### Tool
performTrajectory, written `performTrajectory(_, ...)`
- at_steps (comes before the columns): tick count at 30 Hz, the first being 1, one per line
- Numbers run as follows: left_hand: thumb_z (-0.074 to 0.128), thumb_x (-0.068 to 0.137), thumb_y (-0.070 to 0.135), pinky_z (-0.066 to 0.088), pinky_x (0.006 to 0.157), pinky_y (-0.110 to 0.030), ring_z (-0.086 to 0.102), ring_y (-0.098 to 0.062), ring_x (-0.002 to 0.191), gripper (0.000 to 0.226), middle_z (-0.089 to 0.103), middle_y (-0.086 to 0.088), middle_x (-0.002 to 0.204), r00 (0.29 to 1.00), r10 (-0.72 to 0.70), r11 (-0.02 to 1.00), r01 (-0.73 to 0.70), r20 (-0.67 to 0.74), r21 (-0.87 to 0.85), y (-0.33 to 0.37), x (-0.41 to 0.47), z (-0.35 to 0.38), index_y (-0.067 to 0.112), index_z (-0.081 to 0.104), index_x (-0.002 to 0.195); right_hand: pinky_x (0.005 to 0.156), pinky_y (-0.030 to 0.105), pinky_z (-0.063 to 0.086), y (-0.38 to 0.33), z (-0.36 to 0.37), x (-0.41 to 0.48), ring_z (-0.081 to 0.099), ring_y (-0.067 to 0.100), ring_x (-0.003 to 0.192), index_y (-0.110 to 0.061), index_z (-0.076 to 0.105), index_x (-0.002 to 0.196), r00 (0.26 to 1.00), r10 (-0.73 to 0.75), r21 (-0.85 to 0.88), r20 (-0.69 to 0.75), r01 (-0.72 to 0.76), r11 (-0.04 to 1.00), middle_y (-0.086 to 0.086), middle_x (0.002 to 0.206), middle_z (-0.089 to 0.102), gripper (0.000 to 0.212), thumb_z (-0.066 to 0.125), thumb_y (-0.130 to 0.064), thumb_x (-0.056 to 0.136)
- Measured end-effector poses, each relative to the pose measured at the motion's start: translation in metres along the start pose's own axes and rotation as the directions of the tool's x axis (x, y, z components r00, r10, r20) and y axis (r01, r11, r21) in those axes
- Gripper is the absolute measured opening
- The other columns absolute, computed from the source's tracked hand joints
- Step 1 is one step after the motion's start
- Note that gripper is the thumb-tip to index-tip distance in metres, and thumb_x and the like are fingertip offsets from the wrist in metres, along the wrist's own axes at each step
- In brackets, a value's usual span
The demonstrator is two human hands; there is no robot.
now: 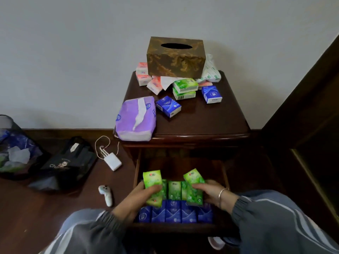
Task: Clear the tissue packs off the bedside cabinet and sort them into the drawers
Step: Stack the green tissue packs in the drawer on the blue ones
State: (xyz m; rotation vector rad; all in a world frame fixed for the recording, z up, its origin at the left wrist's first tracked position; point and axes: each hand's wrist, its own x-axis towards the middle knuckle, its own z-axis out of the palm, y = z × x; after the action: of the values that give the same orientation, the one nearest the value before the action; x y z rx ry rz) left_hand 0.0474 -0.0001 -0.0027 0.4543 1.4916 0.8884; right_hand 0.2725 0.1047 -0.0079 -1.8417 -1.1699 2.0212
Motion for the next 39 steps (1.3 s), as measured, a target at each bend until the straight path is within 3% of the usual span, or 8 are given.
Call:
performTrajectory(6,0.078,0.075,0.023,0.060,0.075,-0.044,0.069,-0.026,0.091,0.047,0.066,-0.014,0.105,0.990,0.014,0.981,0.014,-0.142,0.194,-0.016,0.055,0.028,0.011,0.050,0.111,0.076,0.036,0.055,0.015,0.020,0.061,0.064,0.031,0.099,0.000,0.057,0.114,0.983,-0.020,0.003,-0.181,0.020,1.000,0.020,0.113,0.065,0.040,0.070,-0.016,0.080)
performTrajectory(9,0.077,0.075,0.032,0.058,0.076,-0.035,0.065,-0.019,0.092,0.050,0.060,-0.007,0.108,0.982,0.056,0.950,0.003,-0.178,0.313,-0.007,0.075,0.046,0.012,0.051,0.112,0.091,0.045,0.052,0.018,0.021,0.073,0.065,0.035,0.101,0.001,0.059,0.112,0.982,-0.026,0.013,-0.187,0.030,0.999,0.023,0.111,0.066,0.038,0.071,-0.014,0.080)
performTrajectory(15,0.071,0.082,0.030,0.053,0.088,-0.041,0.061,-0.031,0.107,0.052,0.058,-0.017,0.119,0.973,0.073,0.840,0.058,-0.218,0.540,-0.014,0.089,0.078,0.003,0.044,0.117,0.090,0.039,0.053,0.022,0.012,0.077,0.066,0.029,0.099,-0.005,0.062,0.113,0.989,-0.018,-0.035,-0.149,0.013,0.999,0.016,0.110,0.068,0.037,0.071,-0.020,0.081)
performTrajectory(19,0.062,0.089,0.027,0.053,0.084,-0.040,0.063,-0.036,0.103,0.052,0.063,-0.022,0.116,0.971,0.106,0.773,0.055,-0.214,0.632,-0.017,0.089,0.083,0.004,0.032,0.124,0.064,0.026,0.051,0.024,0.002,0.074,0.065,0.020,0.083,-0.010,0.061,0.101,0.991,-0.021,-0.020,-0.131,0.018,1.000,0.010,0.103,0.067,0.022,0.070,-0.017,0.082)
performTrajectory(21,0.059,0.090,0.033,0.048,0.091,-0.039,0.057,-0.035,0.113,0.054,0.057,-0.021,0.124,0.975,0.112,0.655,0.072,-0.190,0.753,-0.018,0.088,0.086,0.004,0.034,0.128,0.053,0.020,0.043,0.023,-0.003,0.074,0.059,0.009,0.071,-0.015,0.059,0.102,0.992,-0.031,-0.014,-0.124,0.030,0.999,0.005,0.096,0.064,0.021,0.069,-0.016,0.083)
performTrajectory(24,0.053,0.090,0.050,0.034,0.103,-0.035,0.041,-0.031,0.123,0.061,0.041,-0.015,0.134,0.959,0.206,0.326,0.122,-0.196,0.938,-0.018,0.083,0.088,0.006,0.044,0.131,0.064,0.025,0.046,0.025,-0.006,0.075,0.056,0.009,0.076,-0.014,0.058,0.109,0.994,-0.025,0.020,-0.106,0.027,0.999,0.004,0.099,0.062,0.028,0.068,-0.016,0.082)
performTrajectory(29,0.055,0.094,0.036,0.048,0.090,-0.036,0.056,-0.030,0.116,0.081,0.048,-0.020,0.135,0.971,0.165,0.500,0.069,-0.173,0.863,-0.016,0.079,0.082,0.007,0.007,0.152,0.088,0.035,0.046,0.030,-0.009,0.077,0.058,0.017,0.096,-0.015,0.056,0.110,0.998,-0.030,0.130,-0.063,0.038,0.991,0.004,0.108,0.063,0.033,0.071,-0.018,0.080)
performTrajectory(39,0.053,0.095,0.037,0.054,0.079,-0.034,0.065,-0.025,0.090,0.080,0.055,-0.017,0.126,0.947,0.286,0.442,0.004,-0.144,0.897,-0.025,0.067,0.076,0.022,0.000,0.153,0.087,0.036,0.047,0.035,-0.007,0.081,0.054,0.029,0.114,-0.014,0.055,0.100,0.999,0.053,0.303,-0.010,-0.047,0.952,0.010,0.113,0.058,0.017,0.064,-0.013,0.086)
